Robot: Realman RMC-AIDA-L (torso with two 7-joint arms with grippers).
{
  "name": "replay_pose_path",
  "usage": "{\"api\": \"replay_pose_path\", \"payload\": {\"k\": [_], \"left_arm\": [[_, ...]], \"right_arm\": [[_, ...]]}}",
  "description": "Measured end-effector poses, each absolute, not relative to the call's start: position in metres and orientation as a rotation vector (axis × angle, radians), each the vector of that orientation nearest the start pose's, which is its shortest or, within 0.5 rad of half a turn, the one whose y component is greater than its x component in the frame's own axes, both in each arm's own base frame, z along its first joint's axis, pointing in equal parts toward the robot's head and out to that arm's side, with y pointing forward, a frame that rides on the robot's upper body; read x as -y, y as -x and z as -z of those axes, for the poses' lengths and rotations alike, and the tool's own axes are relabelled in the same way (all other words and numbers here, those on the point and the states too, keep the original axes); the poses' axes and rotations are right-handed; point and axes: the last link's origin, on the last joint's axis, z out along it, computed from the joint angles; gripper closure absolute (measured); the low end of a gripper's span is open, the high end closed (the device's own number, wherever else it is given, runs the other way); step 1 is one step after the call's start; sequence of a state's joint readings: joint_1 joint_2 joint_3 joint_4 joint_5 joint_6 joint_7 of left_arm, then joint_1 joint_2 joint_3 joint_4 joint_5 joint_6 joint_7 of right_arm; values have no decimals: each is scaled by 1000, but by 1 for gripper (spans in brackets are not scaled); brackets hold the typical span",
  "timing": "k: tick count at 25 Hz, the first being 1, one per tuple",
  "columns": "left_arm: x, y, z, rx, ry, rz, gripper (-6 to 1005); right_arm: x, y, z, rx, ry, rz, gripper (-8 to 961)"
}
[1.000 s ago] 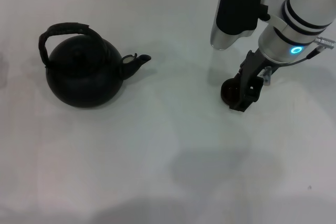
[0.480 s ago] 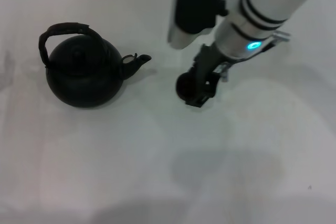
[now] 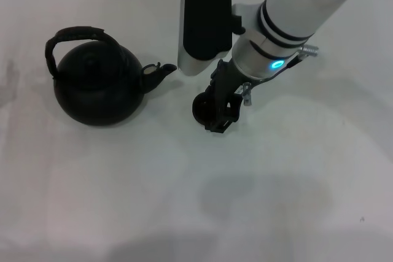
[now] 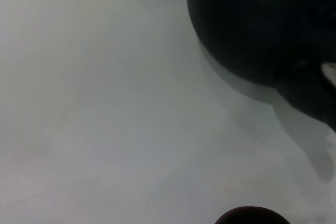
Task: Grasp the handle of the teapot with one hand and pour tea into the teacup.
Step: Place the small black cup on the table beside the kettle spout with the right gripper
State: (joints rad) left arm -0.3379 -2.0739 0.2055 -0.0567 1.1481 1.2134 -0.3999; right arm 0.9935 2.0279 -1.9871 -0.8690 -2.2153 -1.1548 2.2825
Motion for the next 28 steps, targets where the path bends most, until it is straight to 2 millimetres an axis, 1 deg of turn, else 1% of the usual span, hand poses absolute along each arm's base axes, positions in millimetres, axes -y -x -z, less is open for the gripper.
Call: {"api": "replay_pose_path", "payload": {"k": [10, 28], "left_arm": [[-275, 392, -2, 845, 1403, 704, 317], [-275, 392, -2, 843, 1403, 705, 318]], "right_arm": [[-362, -125, 123, -69, 2967, 717, 183], [-360, -126, 126, -29, 2962, 736, 148]]}}
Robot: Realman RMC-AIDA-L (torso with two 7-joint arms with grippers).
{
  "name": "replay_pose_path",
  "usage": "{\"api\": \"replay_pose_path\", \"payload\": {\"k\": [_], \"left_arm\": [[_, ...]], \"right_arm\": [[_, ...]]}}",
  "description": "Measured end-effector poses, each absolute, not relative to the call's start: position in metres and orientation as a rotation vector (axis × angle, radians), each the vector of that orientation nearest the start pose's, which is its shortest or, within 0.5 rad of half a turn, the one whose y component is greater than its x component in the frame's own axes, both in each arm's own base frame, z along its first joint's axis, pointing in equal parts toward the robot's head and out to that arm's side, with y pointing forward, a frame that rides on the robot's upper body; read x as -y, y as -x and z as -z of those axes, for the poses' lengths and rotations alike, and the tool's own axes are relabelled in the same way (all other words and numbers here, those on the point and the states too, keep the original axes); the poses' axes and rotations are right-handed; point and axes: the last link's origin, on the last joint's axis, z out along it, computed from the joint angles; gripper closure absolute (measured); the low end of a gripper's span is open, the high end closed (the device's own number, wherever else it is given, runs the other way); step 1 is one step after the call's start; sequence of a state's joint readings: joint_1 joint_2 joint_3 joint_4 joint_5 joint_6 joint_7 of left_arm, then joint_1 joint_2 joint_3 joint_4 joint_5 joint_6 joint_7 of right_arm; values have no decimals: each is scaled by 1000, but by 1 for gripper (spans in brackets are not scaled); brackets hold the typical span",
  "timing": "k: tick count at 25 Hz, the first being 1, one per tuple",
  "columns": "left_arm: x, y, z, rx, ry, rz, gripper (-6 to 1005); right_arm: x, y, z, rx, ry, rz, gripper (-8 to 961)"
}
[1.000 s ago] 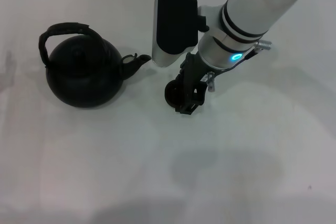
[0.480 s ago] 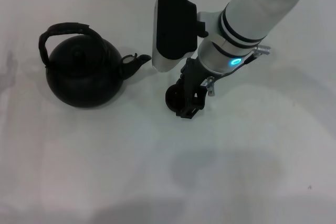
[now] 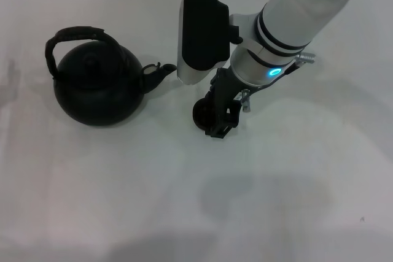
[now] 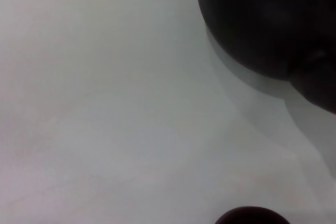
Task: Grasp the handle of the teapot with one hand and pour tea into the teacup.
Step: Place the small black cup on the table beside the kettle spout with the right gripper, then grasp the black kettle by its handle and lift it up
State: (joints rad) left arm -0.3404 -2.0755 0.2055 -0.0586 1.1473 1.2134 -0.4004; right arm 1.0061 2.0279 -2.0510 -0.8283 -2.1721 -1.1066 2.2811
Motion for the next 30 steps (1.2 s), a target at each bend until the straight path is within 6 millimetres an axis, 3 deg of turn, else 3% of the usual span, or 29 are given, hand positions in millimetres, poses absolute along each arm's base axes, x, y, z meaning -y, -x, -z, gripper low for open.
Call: {"api": "replay_pose_path", "payload": {"k": [13, 19, 25, 30], "left_arm": [[-276, 392, -3, 840, 1403, 703, 318], [-276, 392, -3, 840, 1401, 704, 317], [-276, 394, -6, 831, 1401, 698, 318], [-276, 393, -5, 828, 1410, 696, 317]], "right_arm": [[-362, -118, 125, -17, 2965, 699, 123], [-362, -111, 120, -64, 2978, 595, 116], [-370, -112, 99, -196, 2968, 447, 115], [-400, -134, 64, -452, 2808, 161, 114]]}}
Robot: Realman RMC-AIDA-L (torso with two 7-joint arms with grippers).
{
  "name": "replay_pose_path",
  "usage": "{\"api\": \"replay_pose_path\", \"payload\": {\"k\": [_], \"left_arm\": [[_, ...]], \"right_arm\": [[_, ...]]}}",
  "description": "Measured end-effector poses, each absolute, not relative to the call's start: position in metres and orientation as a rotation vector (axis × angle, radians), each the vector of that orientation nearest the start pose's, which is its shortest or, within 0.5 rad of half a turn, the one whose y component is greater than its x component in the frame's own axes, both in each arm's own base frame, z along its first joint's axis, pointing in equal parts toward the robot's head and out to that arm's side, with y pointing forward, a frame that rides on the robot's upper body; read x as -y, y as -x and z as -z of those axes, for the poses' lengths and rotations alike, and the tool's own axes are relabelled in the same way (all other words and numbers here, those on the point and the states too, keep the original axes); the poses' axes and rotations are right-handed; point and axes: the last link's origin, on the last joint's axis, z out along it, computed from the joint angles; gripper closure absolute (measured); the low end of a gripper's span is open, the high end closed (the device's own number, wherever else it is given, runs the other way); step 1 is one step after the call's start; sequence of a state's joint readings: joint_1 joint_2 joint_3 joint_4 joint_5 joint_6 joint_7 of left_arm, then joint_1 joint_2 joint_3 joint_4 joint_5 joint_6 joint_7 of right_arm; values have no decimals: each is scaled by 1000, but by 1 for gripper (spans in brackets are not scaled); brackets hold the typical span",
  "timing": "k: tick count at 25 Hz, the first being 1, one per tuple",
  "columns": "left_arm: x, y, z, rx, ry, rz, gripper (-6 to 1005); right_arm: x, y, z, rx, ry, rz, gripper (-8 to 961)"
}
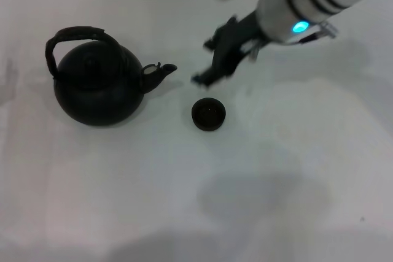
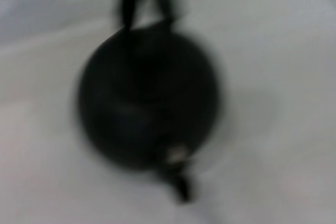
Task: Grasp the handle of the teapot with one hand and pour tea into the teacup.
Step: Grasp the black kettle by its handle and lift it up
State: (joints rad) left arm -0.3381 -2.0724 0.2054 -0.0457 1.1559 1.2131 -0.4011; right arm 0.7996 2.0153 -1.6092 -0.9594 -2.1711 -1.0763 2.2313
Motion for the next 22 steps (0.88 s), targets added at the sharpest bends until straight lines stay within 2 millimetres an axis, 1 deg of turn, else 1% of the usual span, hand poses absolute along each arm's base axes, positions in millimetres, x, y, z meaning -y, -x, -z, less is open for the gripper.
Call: {"api": "replay_pose_path", "payload": {"k": [1, 3, 4, 7, 9, 11, 13, 14, 15, 17, 19, 20, 22], "left_arm": [[-276, 393, -5, 826, 1418, 695, 317], [-276, 392, -4, 821, 1432, 693, 317], [-276, 392, -4, 816, 1435, 694, 317], [-275, 392, -7, 802, 1434, 698, 318], [-275, 391, -7, 797, 1434, 701, 318], [-274, 391, -7, 794, 1434, 703, 317], [-275, 391, -9, 788, 1436, 700, 317], [-275, 391, -10, 777, 1443, 700, 317], [-275, 391, -10, 777, 1443, 700, 317], [-274, 389, -10, 761, 1452, 707, 318], [-274, 387, -10, 744, 1463, 715, 318], [-275, 386, -11, 735, 1470, 716, 318], [-275, 384, -12, 715, 1489, 716, 318]], "right_arm": [[-400, -134, 64, -452, 2808, 161, 114], [-409, -144, 49, -540, 2730, 32, 114], [-411, -147, 44, -567, 2703, -11, 114], [-416, -157, 26, -662, 2627, -227, 114], [-418, -165, 9, -740, 2560, -455, 114], [-421, -178, -9, -826, 2454, -667, 114], [-424, -199, -26, -934, 2312, -858, 115], [-423, -221, -42, -1008, 2161, -1040, 115], [-423, -221, -42, -1008, 2161, -1040, 115], [-416, -245, -57, -1018, 1999, -1196, 116], [-408, -267, -66, -1007, 1855, -1266, 116], [-403, -277, -70, -989, 1784, -1287, 117], [-393, -292, -73, -896, 1690, -1277, 117]]}}
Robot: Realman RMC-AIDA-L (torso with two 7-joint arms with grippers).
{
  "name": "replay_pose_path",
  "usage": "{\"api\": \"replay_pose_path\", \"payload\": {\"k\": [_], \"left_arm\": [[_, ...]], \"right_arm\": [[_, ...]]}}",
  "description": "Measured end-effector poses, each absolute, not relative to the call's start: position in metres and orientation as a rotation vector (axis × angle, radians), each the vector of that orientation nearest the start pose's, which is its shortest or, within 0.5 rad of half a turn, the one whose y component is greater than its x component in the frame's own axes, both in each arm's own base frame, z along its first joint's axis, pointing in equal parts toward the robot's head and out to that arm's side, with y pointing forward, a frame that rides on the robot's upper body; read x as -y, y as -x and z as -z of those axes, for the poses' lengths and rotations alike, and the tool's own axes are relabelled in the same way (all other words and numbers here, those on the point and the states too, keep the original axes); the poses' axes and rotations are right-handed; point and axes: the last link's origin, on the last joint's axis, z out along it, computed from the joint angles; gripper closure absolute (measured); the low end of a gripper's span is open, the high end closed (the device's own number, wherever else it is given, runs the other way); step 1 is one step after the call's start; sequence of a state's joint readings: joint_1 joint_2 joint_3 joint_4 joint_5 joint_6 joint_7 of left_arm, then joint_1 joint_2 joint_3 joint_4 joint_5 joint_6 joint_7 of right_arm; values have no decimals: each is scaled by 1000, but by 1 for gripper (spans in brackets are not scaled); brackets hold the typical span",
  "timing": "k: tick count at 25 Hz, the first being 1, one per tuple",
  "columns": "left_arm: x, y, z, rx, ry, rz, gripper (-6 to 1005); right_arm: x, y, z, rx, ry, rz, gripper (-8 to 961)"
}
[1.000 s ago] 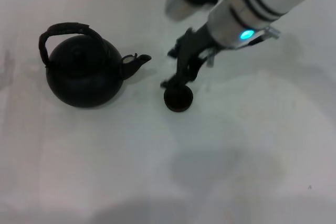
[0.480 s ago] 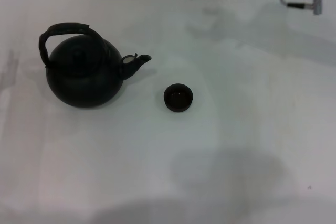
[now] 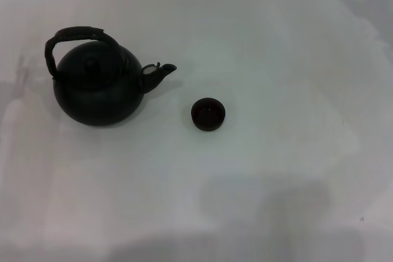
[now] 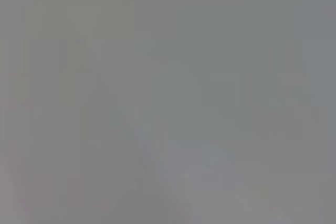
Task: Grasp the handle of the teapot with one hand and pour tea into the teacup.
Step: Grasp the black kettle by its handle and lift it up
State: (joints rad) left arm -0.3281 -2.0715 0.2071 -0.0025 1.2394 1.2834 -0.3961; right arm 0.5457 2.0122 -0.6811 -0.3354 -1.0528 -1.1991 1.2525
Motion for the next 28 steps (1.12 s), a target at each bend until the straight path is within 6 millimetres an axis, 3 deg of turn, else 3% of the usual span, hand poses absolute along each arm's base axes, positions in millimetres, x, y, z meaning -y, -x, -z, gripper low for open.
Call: {"api": "replay_pose_path", "payload": {"k": [4, 6, 10, 16, 28], "left_arm": [[-276, 382, -10, 692, 1528, 710, 318], [-273, 383, -9, 694, 1534, 704, 317], [-262, 387, -9, 694, 1531, 704, 317], [-241, 388, -5, 662, 1608, 697, 317], [-202, 383, 16, 660, 1766, 719, 318]], "right_arm": [[-378, -316, -70, -696, 1530, -1121, 118], [-373, -331, -66, -683, 1436, -1013, 119], [-370, -343, -67, -716, 1379, -965, 120], [-366, -355, -65, -658, 1342, -799, 122], [-362, -373, -71, -735, 1241, -744, 124]]}}
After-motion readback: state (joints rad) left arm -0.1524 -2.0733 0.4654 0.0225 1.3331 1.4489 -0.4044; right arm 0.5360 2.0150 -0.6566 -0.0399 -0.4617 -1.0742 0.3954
